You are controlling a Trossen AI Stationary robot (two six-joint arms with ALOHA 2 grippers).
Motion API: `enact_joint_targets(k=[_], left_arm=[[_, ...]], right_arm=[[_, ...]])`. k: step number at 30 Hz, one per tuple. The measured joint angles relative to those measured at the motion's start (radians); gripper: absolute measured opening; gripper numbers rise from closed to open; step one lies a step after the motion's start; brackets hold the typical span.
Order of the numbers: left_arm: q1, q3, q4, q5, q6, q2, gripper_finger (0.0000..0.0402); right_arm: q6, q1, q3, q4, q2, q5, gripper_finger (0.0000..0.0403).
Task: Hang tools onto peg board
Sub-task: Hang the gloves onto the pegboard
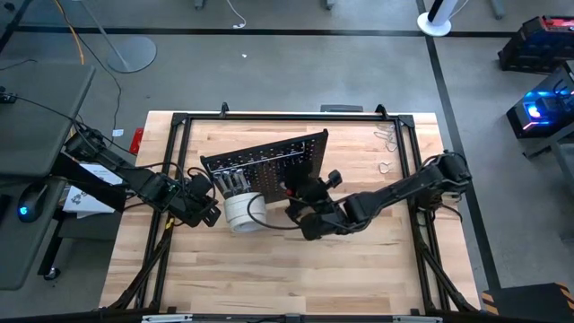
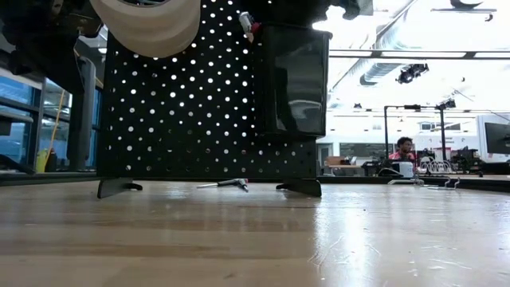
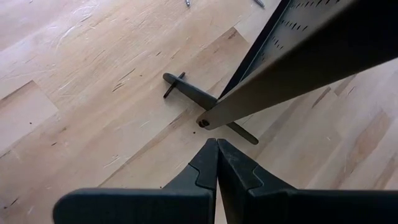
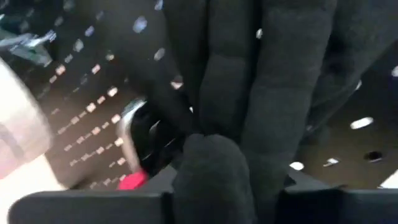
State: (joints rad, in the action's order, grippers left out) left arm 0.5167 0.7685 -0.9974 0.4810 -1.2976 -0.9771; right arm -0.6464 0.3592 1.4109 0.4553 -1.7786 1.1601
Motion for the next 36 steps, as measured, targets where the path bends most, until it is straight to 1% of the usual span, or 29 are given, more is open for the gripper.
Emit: enact_joint_targets(k=[3,6,10,14,16,20,22,24,30,36], left_arm=[[0.000,0.000,0.000,0.000,0.000,0.000,0.0000],[0.000,0.000,0.000,0.001,0.000,0.000,0.0000],[0.000,0.000,-0.001,0.001,0.007,0.000,0.0000],[0.000,0.000,-0.002,0.002,0.008,0.000,0.0000],[0.000,-0.001,-0.002,0.002,0.009,0.000,0.0000],[0.000,-0.001,-0.005,0.002,0.009,0.000,0.0000],[0.000,-0.001,-0.007,0.002,0.009,0.000,0.0000],[0.000,-0.001,-0.010,0.002,0.010,0.000,0.0000],[0.000,-0.001,-0.031,-0.006,-0.013,0.000,0.0000],[0.000,-0.001,-0.104,-0.092,-0.021,0.000,0.0000]], right_arm=[[-0.018,0.000,0.000,0.000,0.000,-0.073,0.0116],[-0.027,0.000,0.000,0.002,0.001,-0.117,0.0154],[-0.026,0.007,0.000,0.006,0.009,-0.123,0.0203],[-0.017,0.008,0.000,0.012,0.037,-0.128,0.0232],[-0.002,0.008,0.001,0.011,0.054,-0.136,0.0237],[0.001,0.008,0.002,0.020,0.084,-0.250,0.0240],[0.000,0.008,0.002,0.028,0.094,-0.273,0.0240],[0.008,0.013,0.002,0.039,0.105,-0.279,0.0240],[0.097,0.038,0.002,0.051,0.143,-0.303,0.0240],[0.104,0.056,0.002,0.134,0.185,-0.298,0.0240]])
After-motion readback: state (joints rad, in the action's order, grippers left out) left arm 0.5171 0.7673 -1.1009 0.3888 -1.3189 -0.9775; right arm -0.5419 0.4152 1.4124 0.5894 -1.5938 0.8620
